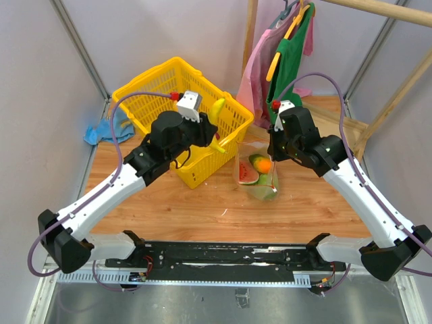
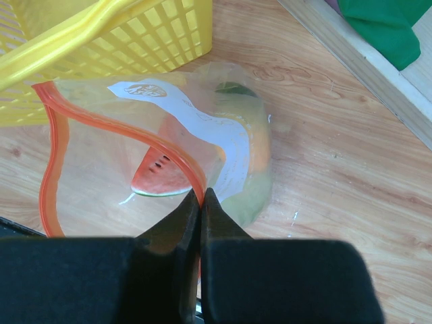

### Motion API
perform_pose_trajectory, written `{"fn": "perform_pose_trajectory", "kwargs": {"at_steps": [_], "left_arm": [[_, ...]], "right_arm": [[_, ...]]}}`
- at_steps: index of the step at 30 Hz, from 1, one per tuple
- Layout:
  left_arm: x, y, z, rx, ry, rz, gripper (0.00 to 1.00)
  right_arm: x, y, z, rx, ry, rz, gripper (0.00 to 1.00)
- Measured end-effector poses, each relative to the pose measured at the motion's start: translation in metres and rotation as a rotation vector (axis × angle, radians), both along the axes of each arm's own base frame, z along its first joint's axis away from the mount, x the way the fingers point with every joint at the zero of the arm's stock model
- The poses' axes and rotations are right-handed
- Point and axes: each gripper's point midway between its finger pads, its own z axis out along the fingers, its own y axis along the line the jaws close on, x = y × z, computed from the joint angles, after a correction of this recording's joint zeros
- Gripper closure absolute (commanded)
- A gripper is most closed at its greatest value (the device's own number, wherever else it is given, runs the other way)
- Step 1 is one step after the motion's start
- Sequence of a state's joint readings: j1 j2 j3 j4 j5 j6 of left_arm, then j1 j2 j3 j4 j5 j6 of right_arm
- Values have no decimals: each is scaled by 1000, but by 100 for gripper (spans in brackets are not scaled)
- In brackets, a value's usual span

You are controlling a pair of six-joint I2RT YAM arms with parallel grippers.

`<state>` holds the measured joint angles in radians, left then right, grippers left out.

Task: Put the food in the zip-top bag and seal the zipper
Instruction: Place the fake fruit in the zipper food storage bag.

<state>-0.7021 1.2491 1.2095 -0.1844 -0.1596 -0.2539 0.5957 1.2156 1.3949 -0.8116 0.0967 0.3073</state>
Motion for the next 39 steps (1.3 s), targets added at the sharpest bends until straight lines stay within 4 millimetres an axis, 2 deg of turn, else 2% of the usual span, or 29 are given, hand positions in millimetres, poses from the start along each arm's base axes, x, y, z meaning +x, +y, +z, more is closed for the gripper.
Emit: {"fn": "perform_pose_trajectory", "kwargs": {"at_steps": [6,16,19,22,29,39], "left_arm": [[-26,-16,25,-20,-215,-138,100],[-84,-72,31,43,-538,-488,99],[-93,-86,33,76,-624,-553,99],[-94,-97,28,121,-684,-593,99],[-88,-115,2,239,-751,-664,95],[-86,-126,-21,341,-824,-734,88]], "right_arm": [[0,0,0,5,2,-5,99],[0,1,0,9,2,-7,99],[1,1,0,10,2,-7,99],[1,1,0,10,1,-8,99],[1,1,0,11,1,-7,99],[1,2,0,15,-1,-4,99]]}}
